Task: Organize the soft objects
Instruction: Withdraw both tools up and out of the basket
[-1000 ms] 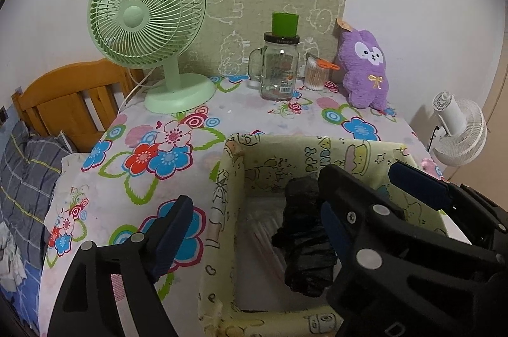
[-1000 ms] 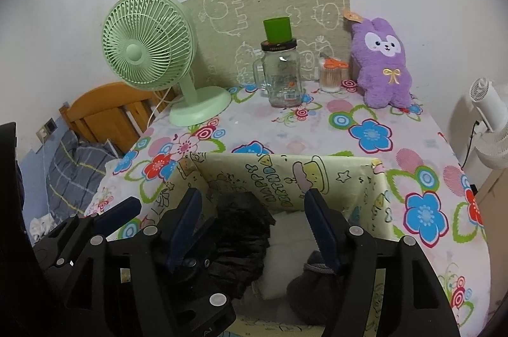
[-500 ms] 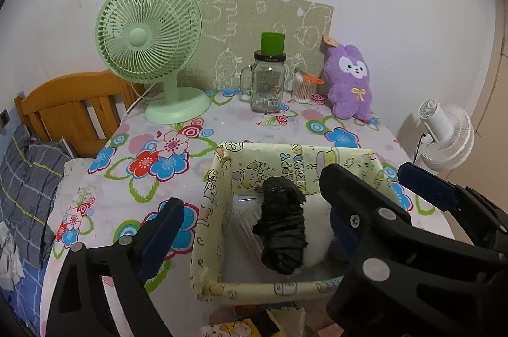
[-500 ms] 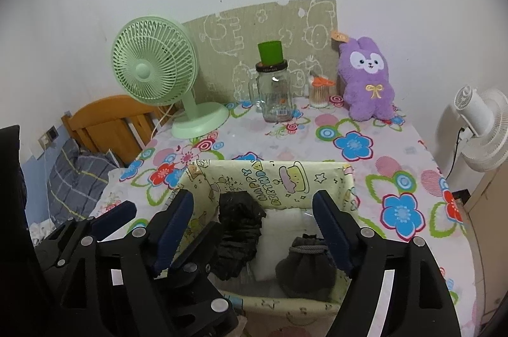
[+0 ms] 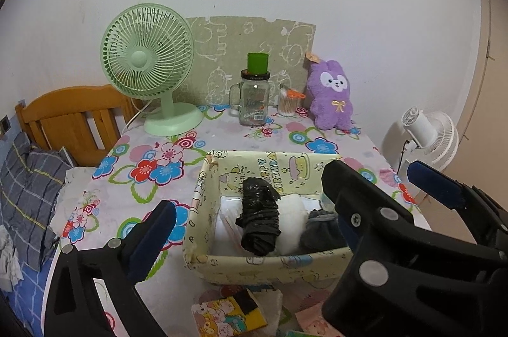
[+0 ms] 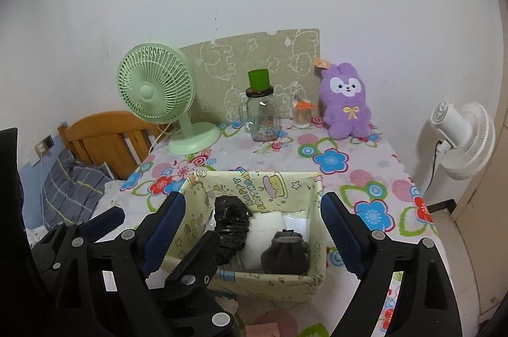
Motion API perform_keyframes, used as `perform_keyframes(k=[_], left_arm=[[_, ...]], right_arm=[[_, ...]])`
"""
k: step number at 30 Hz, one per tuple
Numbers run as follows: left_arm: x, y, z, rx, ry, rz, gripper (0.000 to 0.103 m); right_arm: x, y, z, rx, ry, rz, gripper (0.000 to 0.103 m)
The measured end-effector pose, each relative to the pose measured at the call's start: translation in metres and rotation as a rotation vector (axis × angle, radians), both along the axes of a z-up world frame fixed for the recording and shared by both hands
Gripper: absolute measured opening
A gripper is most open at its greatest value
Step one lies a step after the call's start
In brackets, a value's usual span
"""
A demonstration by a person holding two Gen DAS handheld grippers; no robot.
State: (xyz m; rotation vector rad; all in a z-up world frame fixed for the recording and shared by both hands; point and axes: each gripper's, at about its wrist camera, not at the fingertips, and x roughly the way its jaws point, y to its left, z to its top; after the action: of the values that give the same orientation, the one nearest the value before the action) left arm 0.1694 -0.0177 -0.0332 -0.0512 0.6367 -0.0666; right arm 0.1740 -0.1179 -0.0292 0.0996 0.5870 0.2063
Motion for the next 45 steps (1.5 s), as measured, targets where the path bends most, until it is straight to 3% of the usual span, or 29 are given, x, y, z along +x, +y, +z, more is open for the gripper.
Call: perform_keyframes(k=[7, 27, 45], left_arm=[[-0.020, -0.005, 0.007, 0.002, -0.028, -0.010, 0.103], [-0.069, -0.017, 0.011, 0.006, -0.074, -0.020, 0.103], [-0.092, -0.015, -0.016, 0.012, -0.071, -0.018, 0.103]], right_arm=[[-0.019, -0.008, 0.007, -0.001, -0.020, -0.012, 0.096], [-0.076, -0.021, 0.015, -0.014, -0.066, -0.031, 0.098], [-0.105, -0.020, -0.010, -0.014, -0.060, -0.029, 0.098]])
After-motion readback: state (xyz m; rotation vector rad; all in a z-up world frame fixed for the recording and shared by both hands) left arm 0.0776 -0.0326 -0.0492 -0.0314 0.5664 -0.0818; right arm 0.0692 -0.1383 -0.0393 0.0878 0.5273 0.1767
